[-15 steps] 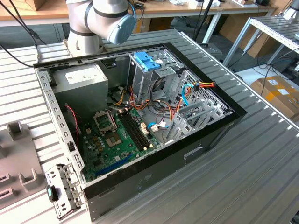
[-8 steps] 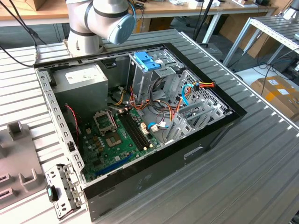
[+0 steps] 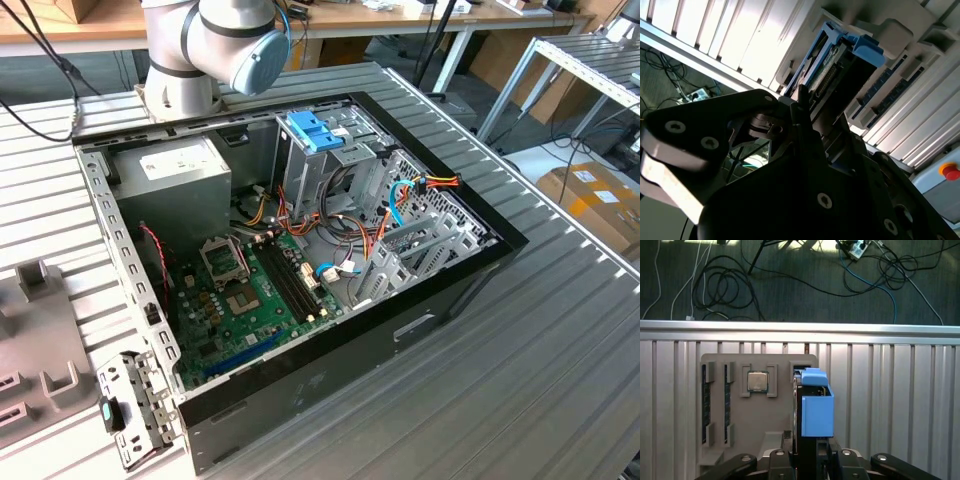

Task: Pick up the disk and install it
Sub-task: 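Pick up the disk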

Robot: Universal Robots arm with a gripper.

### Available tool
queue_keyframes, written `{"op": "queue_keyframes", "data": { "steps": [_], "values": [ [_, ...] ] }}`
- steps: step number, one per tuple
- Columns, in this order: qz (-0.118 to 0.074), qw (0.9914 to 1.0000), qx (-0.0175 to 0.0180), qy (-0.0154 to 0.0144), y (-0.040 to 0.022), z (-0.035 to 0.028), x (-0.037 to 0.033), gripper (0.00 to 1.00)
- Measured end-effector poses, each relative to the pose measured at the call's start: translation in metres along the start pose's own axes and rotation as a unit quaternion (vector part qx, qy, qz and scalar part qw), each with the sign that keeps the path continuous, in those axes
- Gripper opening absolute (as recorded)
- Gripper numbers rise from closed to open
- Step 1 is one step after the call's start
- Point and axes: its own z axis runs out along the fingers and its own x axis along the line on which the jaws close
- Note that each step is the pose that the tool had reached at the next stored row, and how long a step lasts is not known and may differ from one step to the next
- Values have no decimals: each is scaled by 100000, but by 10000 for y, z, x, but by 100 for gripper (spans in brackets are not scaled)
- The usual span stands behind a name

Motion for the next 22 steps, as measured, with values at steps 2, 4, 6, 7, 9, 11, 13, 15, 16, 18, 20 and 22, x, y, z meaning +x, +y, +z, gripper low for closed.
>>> {"op": "queue_keyframes", "data": {
  "steps": [2,4,6,7,9,11,13,15,16,18,20,22],
  "values": [
    [-1,100000,6,0,0,-3,0,35],
    [-1,100000,0,1,0,-5,0,35],
    [0,100000,-7,4,0,-9,0,35],
    [-1,100000,-12,6,-1,-22,0,35],
    [0,100000,-9,7,-1,-56,0,35],
    [-1,100000,-3,2,-1,-100,0,35],
    [-3,100000,-2,2,-2,-137,0,35],
    [-1,100000,-3,3,-2,-170,1,35],
    [-2,100000,-8,6,-2,-187,1,35],
    [0,100000,3,0,-2,-215,1,35],
    [-2,100000,-6,5,-3,-259,1,35],
    [-2,100000,0,1,-3,-303,1,35]
  ]
}}
